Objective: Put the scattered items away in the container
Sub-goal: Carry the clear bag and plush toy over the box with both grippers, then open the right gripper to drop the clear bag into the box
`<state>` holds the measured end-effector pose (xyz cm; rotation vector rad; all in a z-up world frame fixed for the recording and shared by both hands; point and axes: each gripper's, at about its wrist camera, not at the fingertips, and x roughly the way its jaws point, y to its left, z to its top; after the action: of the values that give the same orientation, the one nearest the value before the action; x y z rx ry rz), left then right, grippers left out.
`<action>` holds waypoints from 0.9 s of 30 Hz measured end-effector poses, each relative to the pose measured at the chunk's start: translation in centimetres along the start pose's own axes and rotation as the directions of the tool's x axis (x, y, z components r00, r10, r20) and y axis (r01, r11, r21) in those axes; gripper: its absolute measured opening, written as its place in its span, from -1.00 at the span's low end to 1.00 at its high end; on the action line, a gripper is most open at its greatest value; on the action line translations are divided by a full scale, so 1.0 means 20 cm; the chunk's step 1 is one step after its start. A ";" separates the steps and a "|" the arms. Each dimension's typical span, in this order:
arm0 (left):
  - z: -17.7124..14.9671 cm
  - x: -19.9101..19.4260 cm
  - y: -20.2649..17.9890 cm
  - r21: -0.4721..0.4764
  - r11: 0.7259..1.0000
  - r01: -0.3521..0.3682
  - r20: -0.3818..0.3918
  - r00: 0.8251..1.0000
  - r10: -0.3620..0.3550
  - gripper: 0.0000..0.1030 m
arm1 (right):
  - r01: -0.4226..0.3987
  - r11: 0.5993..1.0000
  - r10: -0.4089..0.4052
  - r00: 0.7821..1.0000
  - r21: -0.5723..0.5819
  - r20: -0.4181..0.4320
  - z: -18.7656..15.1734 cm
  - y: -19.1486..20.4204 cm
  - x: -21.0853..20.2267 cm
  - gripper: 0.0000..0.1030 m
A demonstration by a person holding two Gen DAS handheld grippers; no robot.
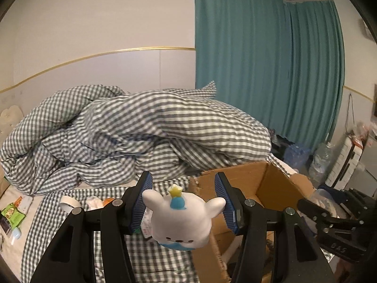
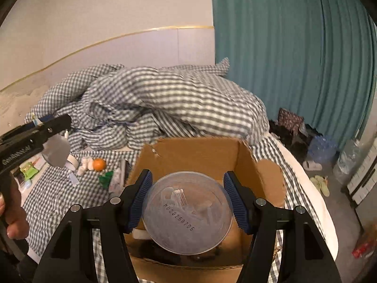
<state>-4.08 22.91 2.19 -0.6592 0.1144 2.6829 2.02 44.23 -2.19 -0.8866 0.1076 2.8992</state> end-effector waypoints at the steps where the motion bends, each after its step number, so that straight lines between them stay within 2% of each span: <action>1: 0.00 0.00 -0.01 0.002 1.000 0.002 -0.003 1.000 -0.002 0.09 | -0.001 1.000 0.001 1.000 0.004 -0.010 -0.01 -0.02 0.03 0.22; 12: -0.03 0.11 -0.11 0.026 1.000 0.006 -0.037 0.999 -0.005 0.09 | 0.007 1.000 -0.006 0.998 0.013 -0.058 -0.09 -0.10 0.17 0.23; 14: -0.04 0.12 -0.13 0.031 0.999 0.009 -0.041 0.999 -0.007 0.09 | 0.036 0.999 -0.036 0.999 0.013 -0.023 -0.10 -0.11 0.16 0.49; 17: -0.04 0.13 -0.15 0.038 0.999 0.014 -0.044 0.999 -0.013 0.09 | 0.032 0.999 -0.032 0.999 0.034 0.002 -0.10 -0.14 0.13 0.72; 27: -0.04 0.21 -0.28 0.050 0.997 0.063 -0.070 0.996 -0.059 0.09 | 0.094 0.994 -0.096 0.995 0.053 0.037 -0.07 -0.25 0.04 0.79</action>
<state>-4.99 29.42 -0.40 -0.7259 0.1795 2.5908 2.83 49.16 -4.02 -0.8036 0.1313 2.8107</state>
